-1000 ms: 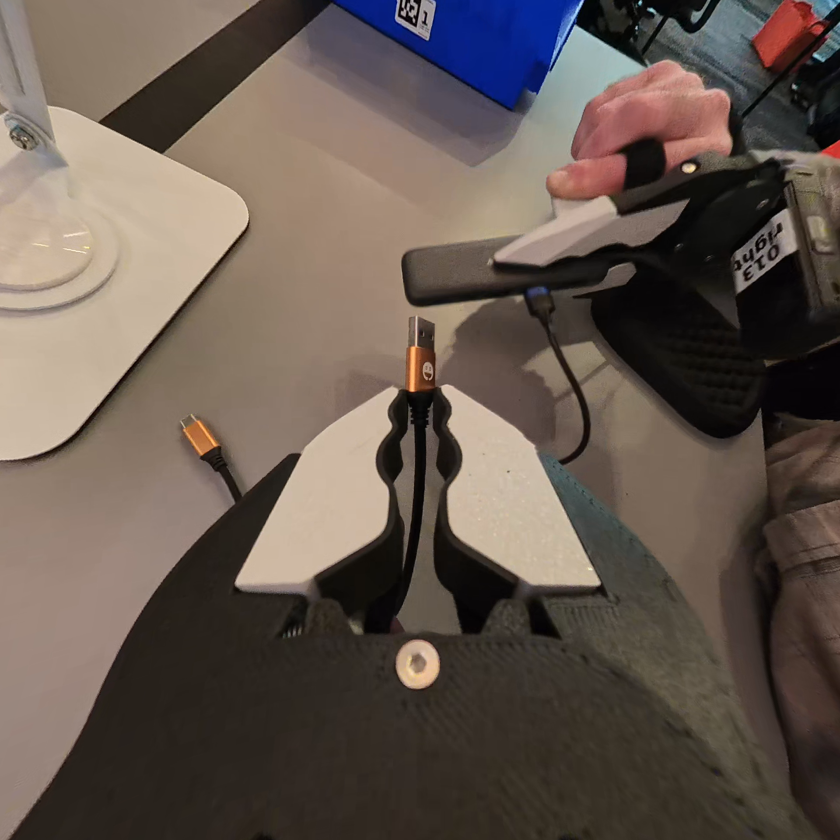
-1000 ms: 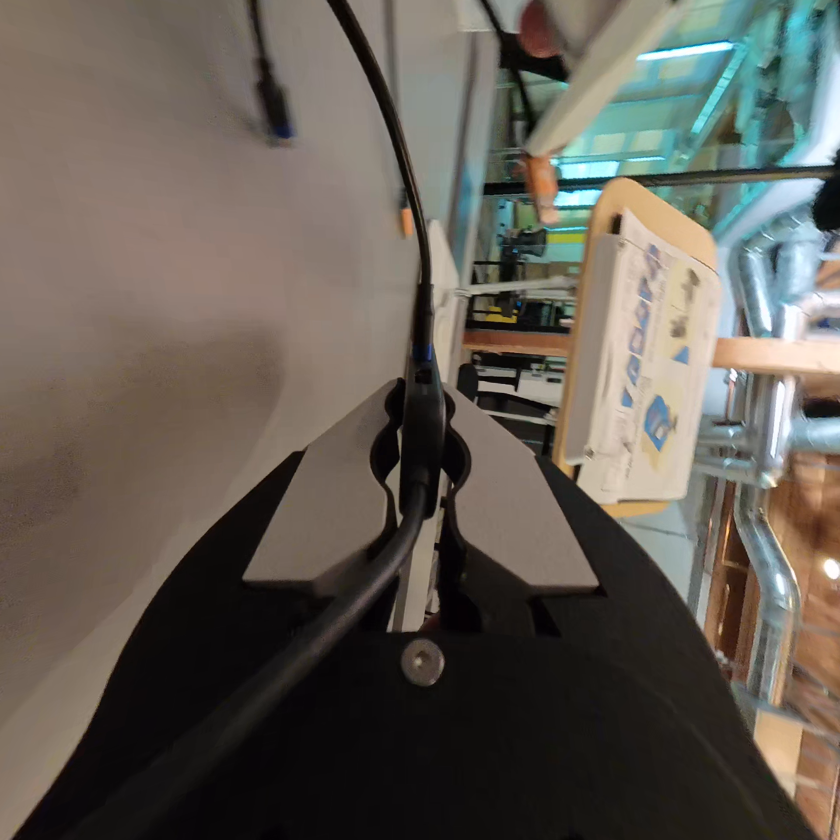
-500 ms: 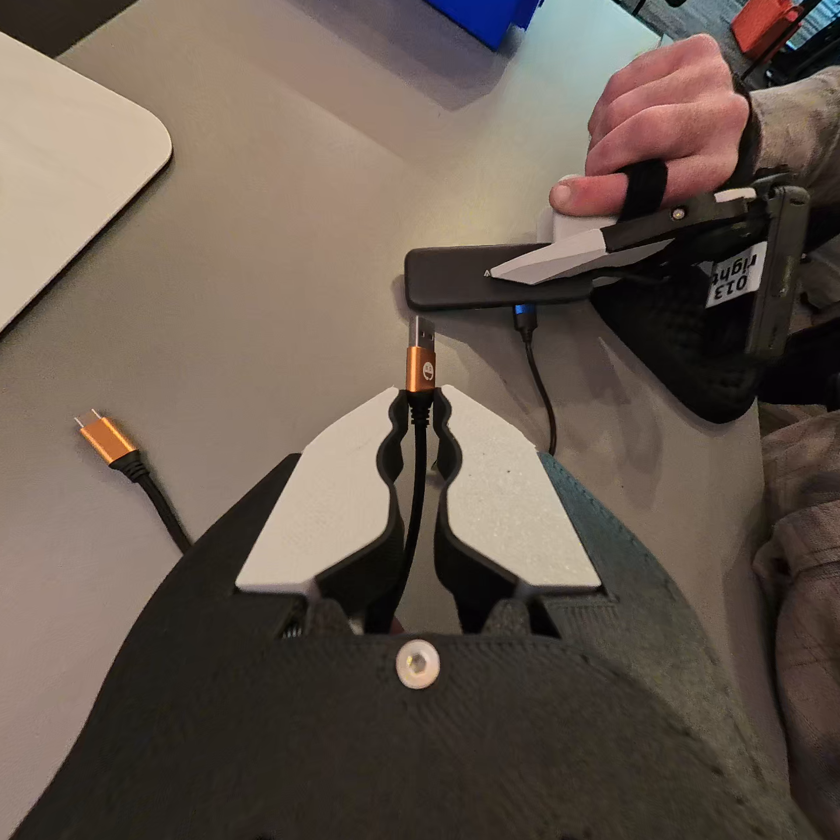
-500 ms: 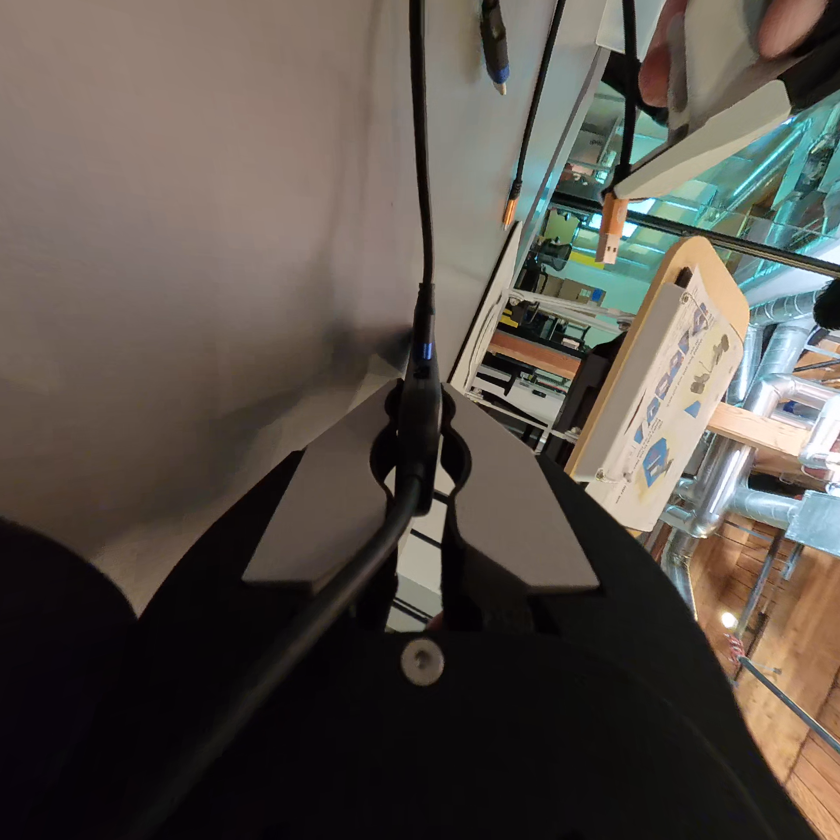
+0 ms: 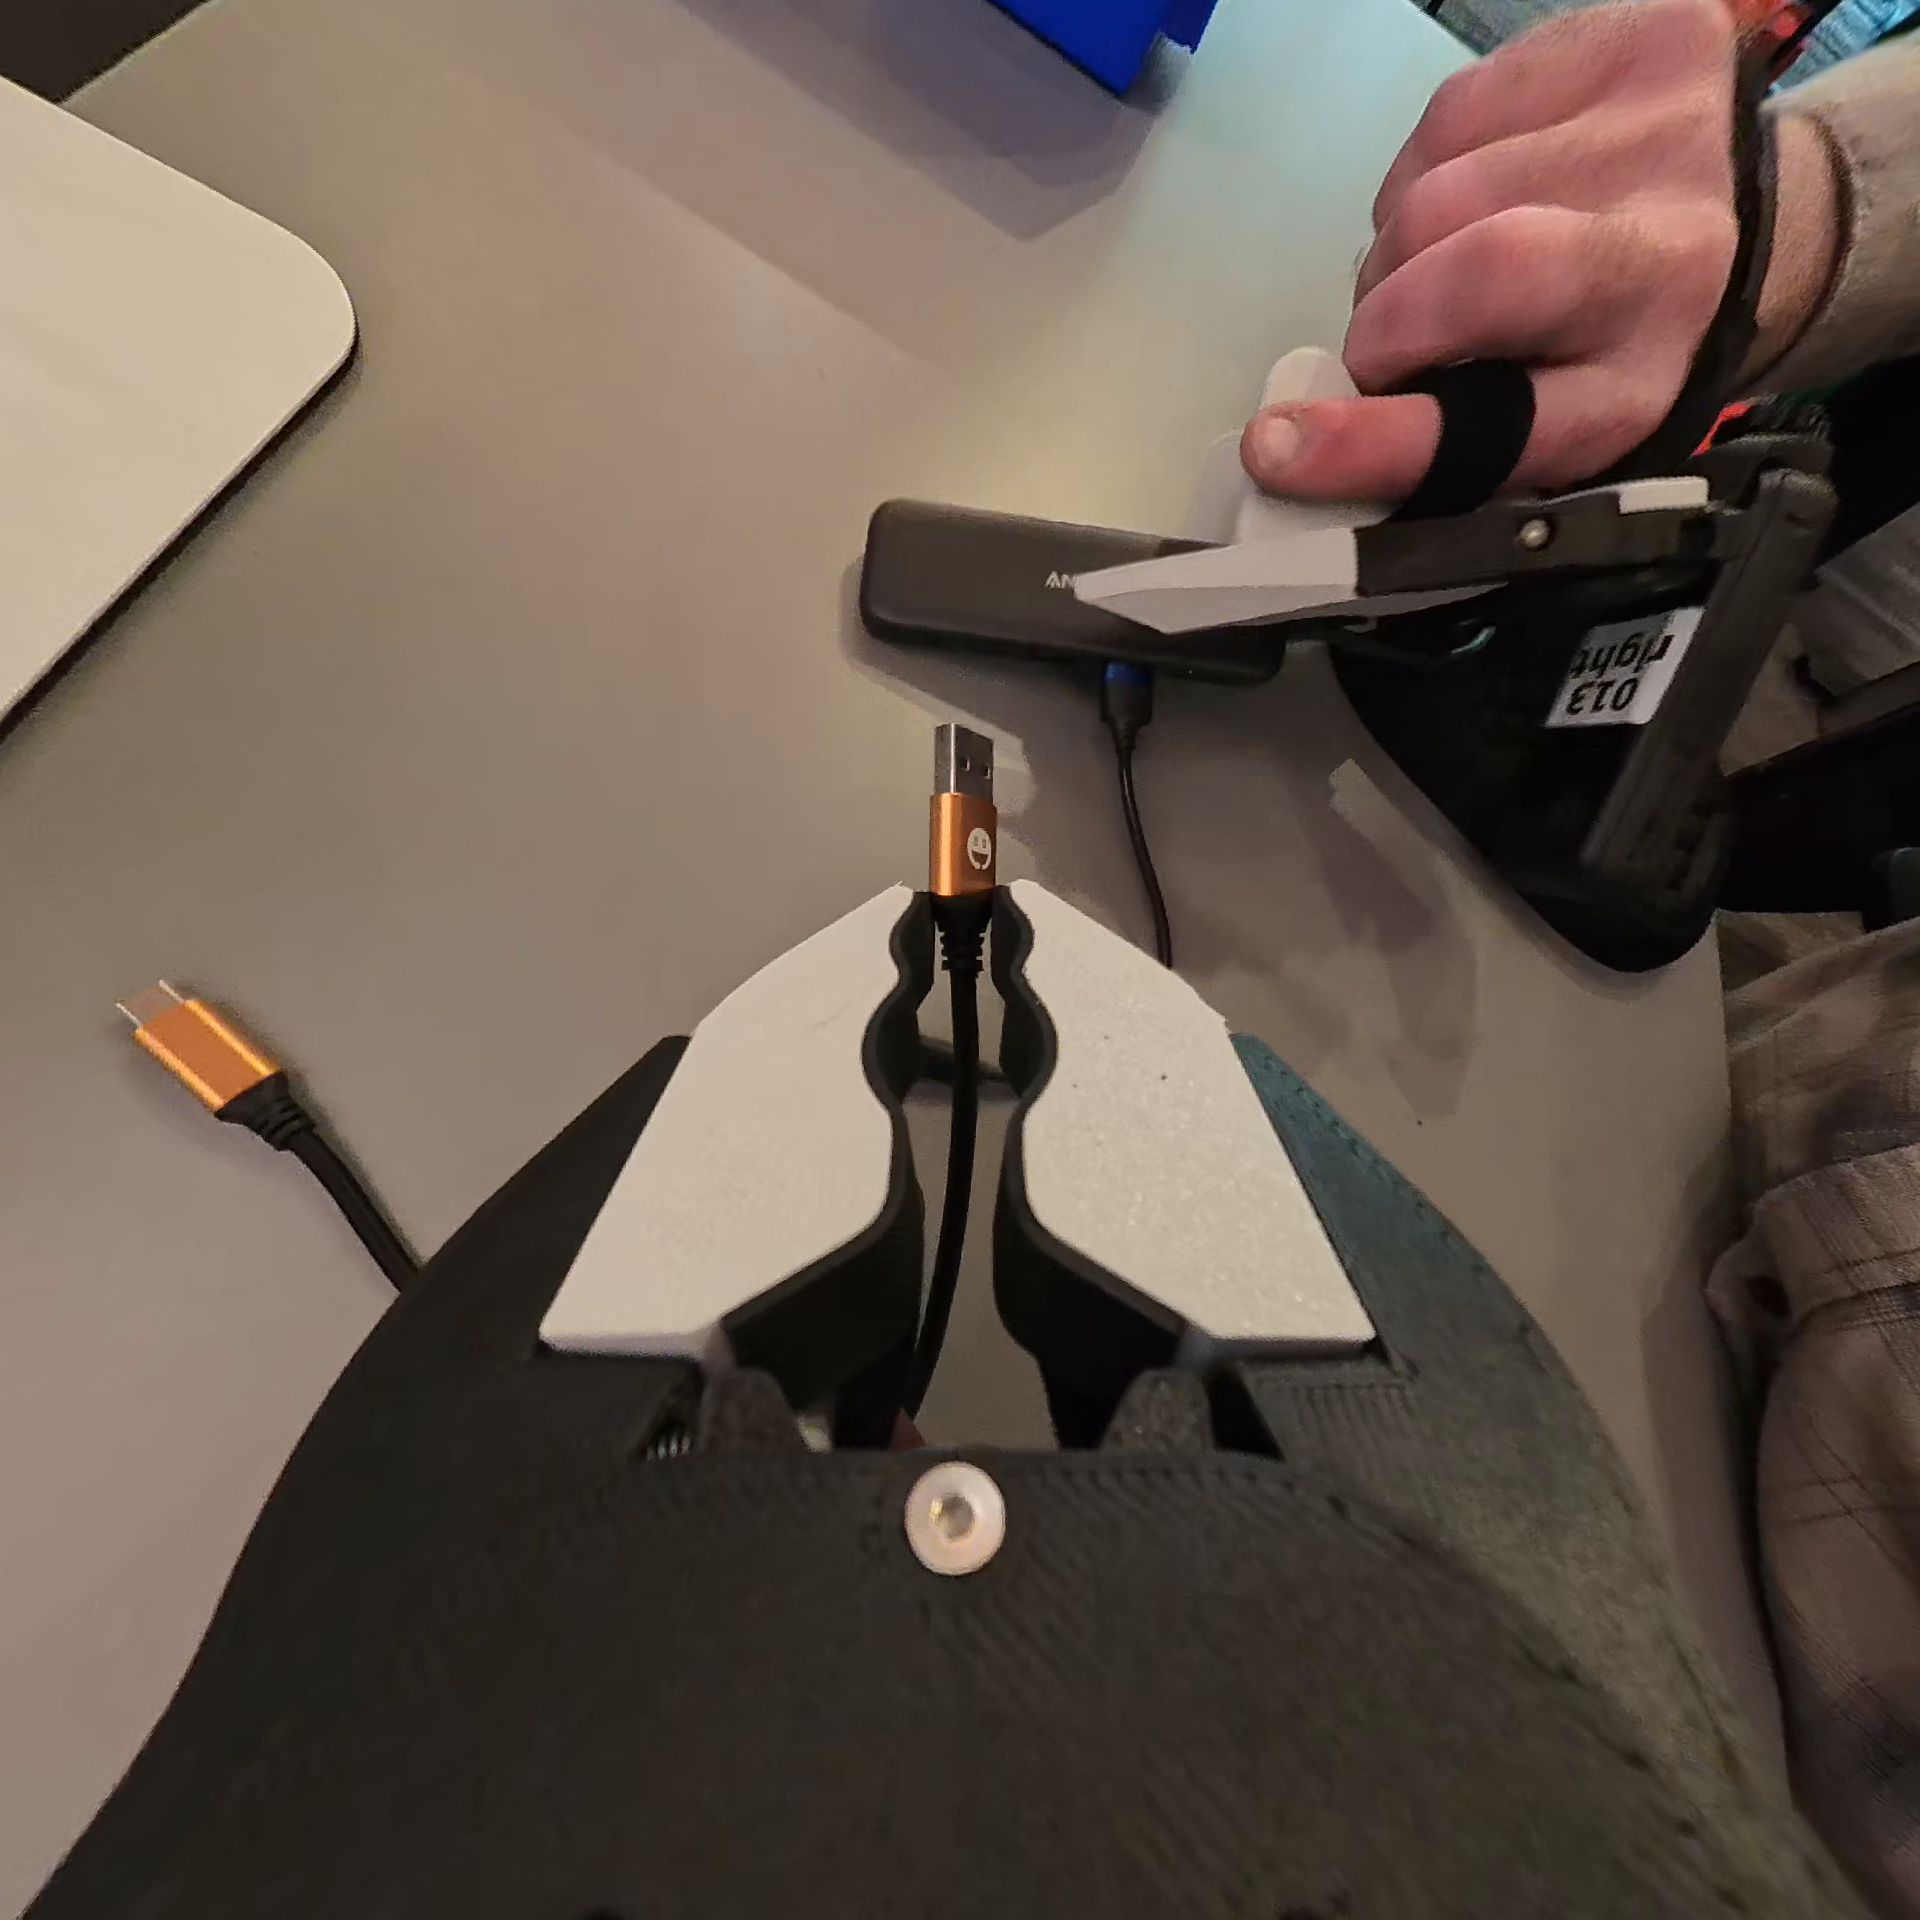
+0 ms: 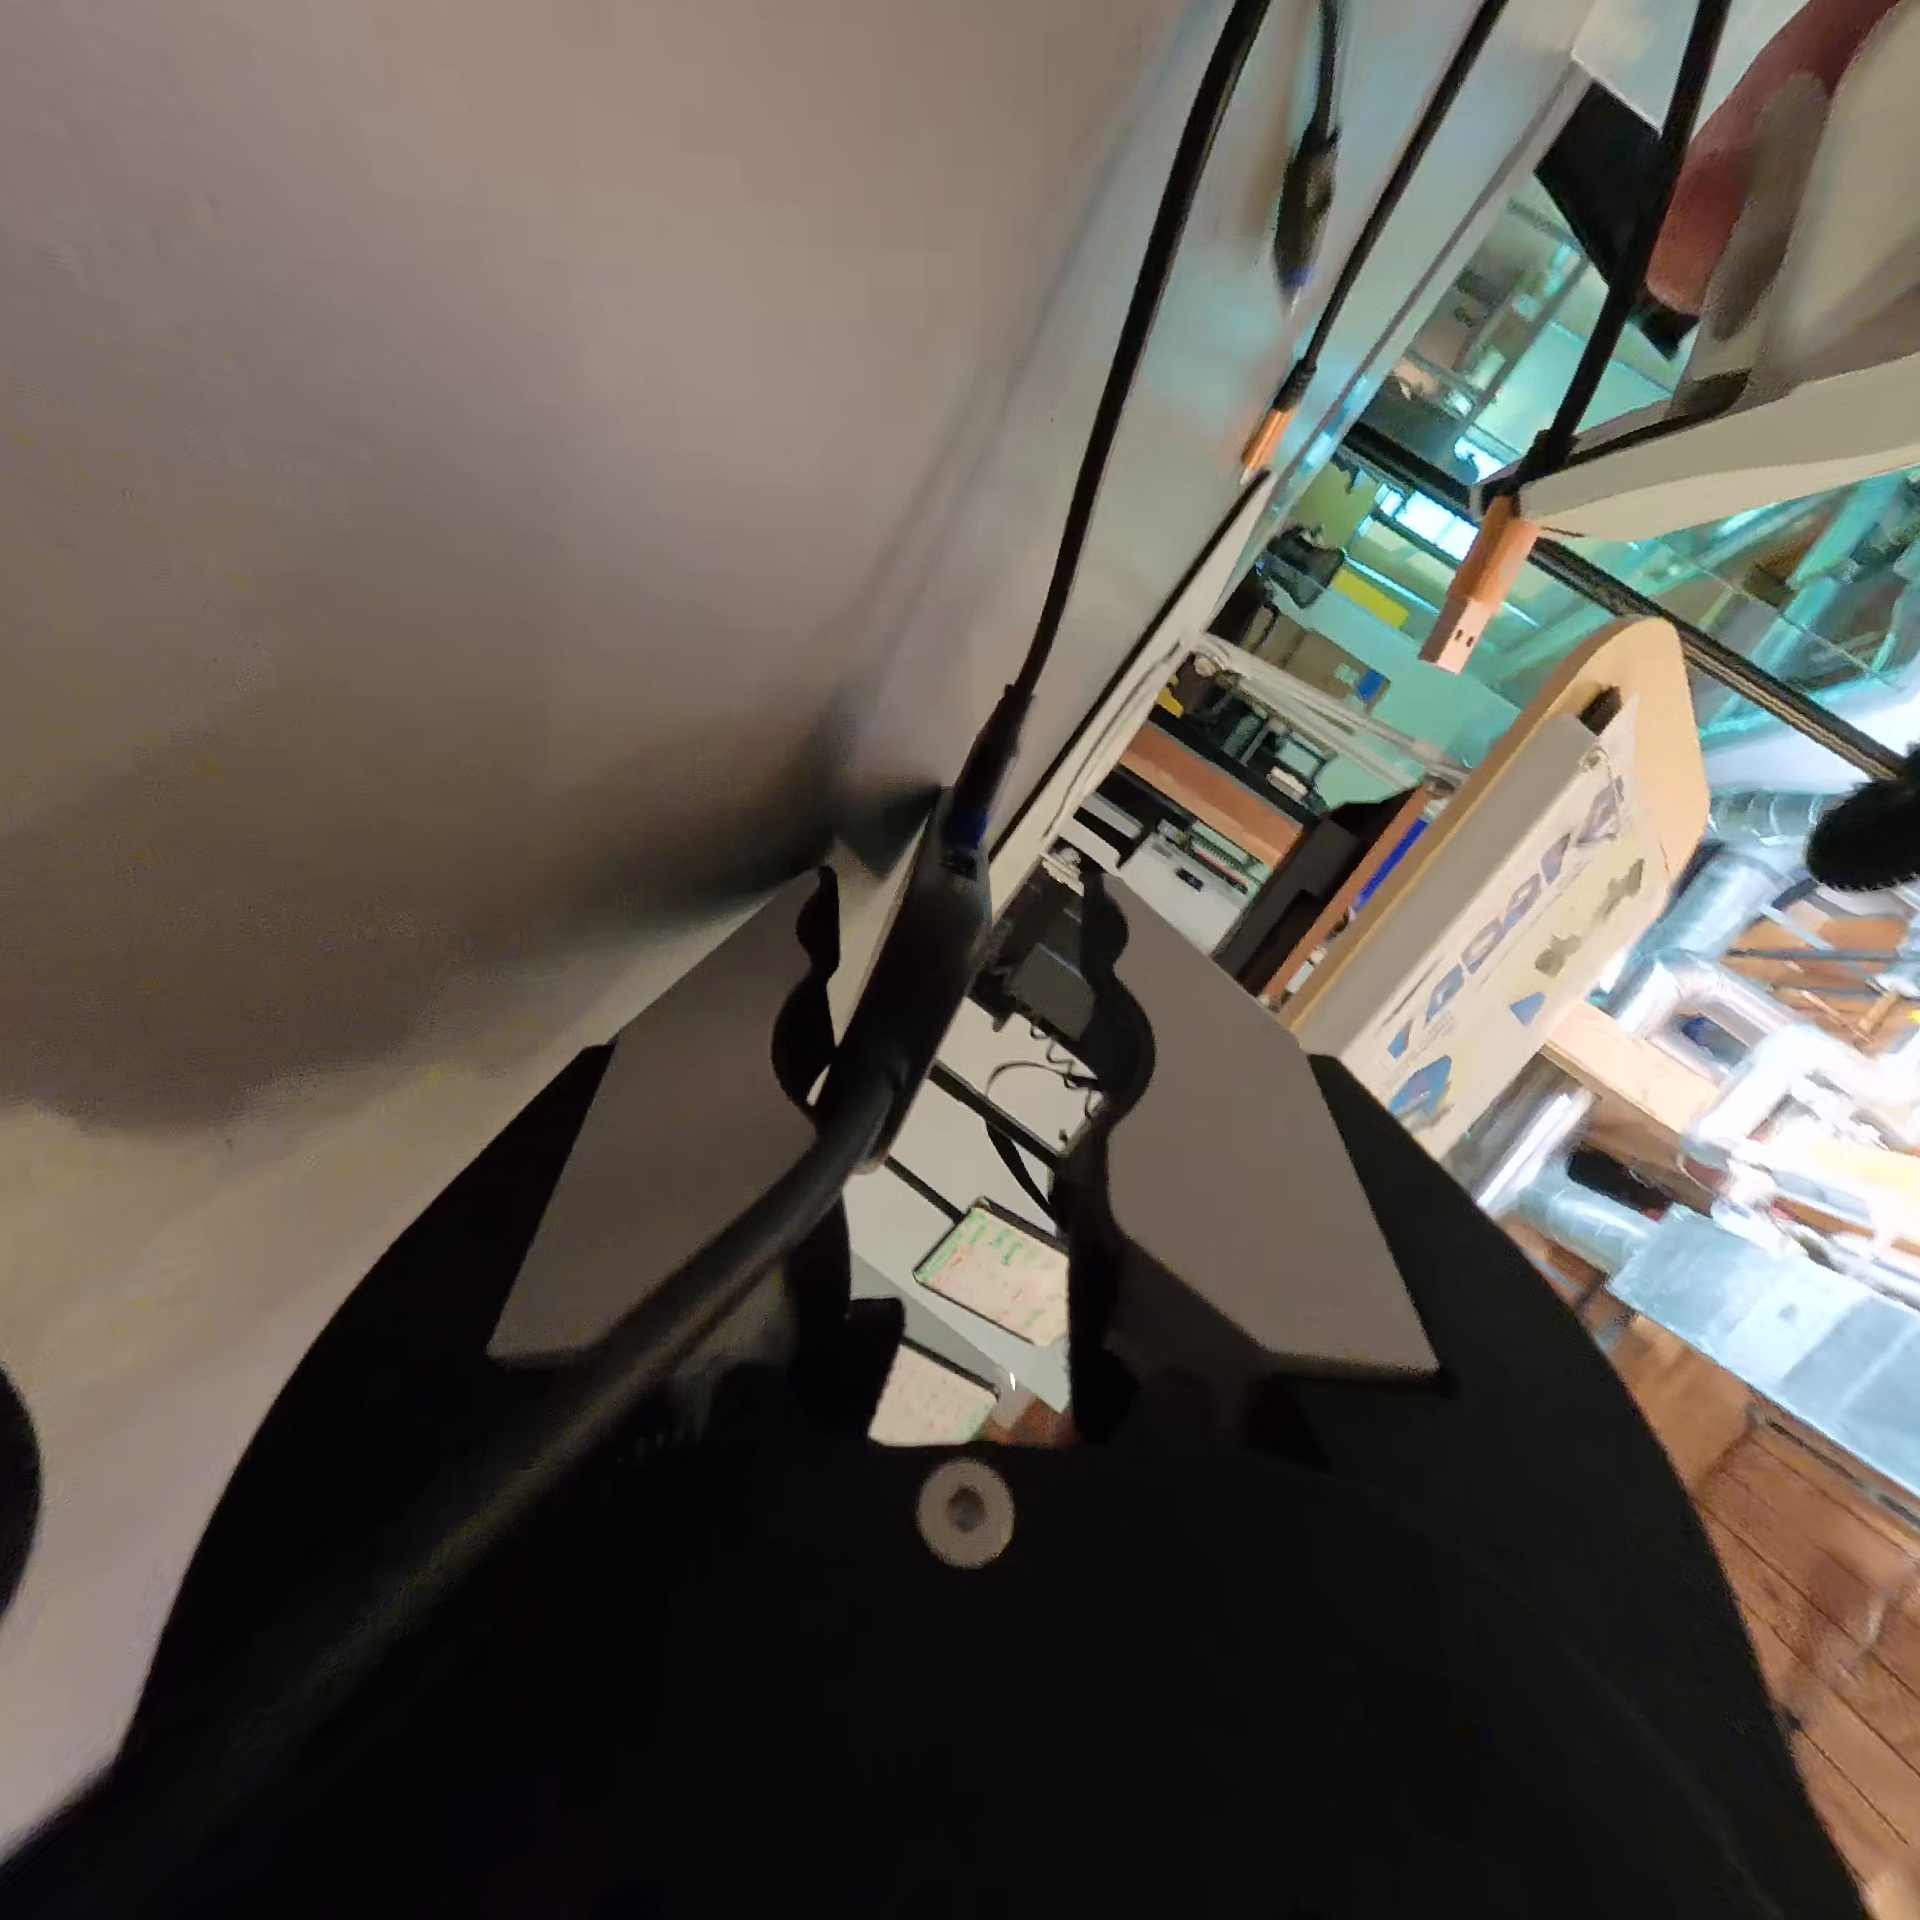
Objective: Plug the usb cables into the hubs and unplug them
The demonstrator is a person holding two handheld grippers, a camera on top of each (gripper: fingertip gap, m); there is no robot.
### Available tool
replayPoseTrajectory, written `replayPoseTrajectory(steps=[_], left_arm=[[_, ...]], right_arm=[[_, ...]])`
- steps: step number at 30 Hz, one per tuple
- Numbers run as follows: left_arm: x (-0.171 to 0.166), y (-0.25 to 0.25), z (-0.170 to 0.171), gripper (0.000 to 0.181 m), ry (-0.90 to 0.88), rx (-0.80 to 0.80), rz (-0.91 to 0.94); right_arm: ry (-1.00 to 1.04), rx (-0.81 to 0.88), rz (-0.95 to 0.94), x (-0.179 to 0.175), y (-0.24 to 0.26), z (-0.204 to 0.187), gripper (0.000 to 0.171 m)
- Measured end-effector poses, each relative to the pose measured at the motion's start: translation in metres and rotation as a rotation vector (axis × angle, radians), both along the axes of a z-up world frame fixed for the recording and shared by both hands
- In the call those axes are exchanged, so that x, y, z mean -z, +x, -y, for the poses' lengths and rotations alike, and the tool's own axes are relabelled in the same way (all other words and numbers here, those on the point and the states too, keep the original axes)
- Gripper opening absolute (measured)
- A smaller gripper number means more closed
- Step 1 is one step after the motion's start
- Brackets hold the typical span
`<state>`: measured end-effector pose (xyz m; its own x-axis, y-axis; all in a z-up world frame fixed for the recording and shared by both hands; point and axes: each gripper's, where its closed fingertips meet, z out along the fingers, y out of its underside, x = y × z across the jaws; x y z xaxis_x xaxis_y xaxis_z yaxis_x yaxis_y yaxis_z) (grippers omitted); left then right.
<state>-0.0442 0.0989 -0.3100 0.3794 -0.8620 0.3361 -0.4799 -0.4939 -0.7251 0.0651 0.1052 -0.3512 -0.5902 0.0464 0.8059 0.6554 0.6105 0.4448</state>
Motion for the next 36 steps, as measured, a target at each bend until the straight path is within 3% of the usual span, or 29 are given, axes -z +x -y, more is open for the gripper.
replayPoseTrajectory(steps=[6, 8, 16, 19, 22, 23, 26, 31, 33, 36], left_arm=[[0.001, 0.002, -0.001, 0.01, 0.004, 0.014, -0.019], [0.001, 0.002, -0.001, 0.01, 0.004, 0.016, -0.016], [0.0, 0.003, -0.001, 0.01, 0.0, 0.02, -0.012], [-0.001, 0.004, -0.001, 0.01, -0.012, 0.025, 0.002], [-0.006, 0.008, 0.004, 0.01, -0.047, 0.043, 0.037], [-0.011, 0.011, 0.007, 0.01, -0.069, 0.054, 0.064], [-0.029, 0.024, 0.017, 0.01, -0.129, 0.097, 0.158], [-0.048, 0.04, 0.028, 0.01, -0.163, 0.141, 0.227], [-0.057, 0.045, 0.032, 0.01, -0.176, 0.158, 0.272], [-0.06, 0.05, 0.033, 0.01, -0.17, 0.161, 0.269]], right_arm=[[-0.161, -0.019, 0.118, -0.001, 0.01, 0.01, 0.062], [-0.282, 0.034, 0.121, 0.0, 0.016, 0.012, 0.065], [-0.446, 0.237, 0.239, -0.002, 0.049, 0.01, 0.095], [-0.428, 0.242, 0.237, -0.007, 0.055, 0.008, 0.085], [-0.326, 0.197, 0.061, -0.046, 0.04, -0.005, 0.052], [-0.282, 0.142, -0.057, -0.068, 0.024, -0.006, 0.044], [-0.053, -0.074, -0.249, -0.112, -0.025, 0.007, 0.042], [0.127, -0.231, -0.31, -0.113, -0.066, 0.02, 0.03], [0.129, -0.229, -0.317, -0.11, -0.068, 0.015, 0.008], [0.135, -0.252, -0.322, -0.11, -0.069, 0.013, 0.004]])
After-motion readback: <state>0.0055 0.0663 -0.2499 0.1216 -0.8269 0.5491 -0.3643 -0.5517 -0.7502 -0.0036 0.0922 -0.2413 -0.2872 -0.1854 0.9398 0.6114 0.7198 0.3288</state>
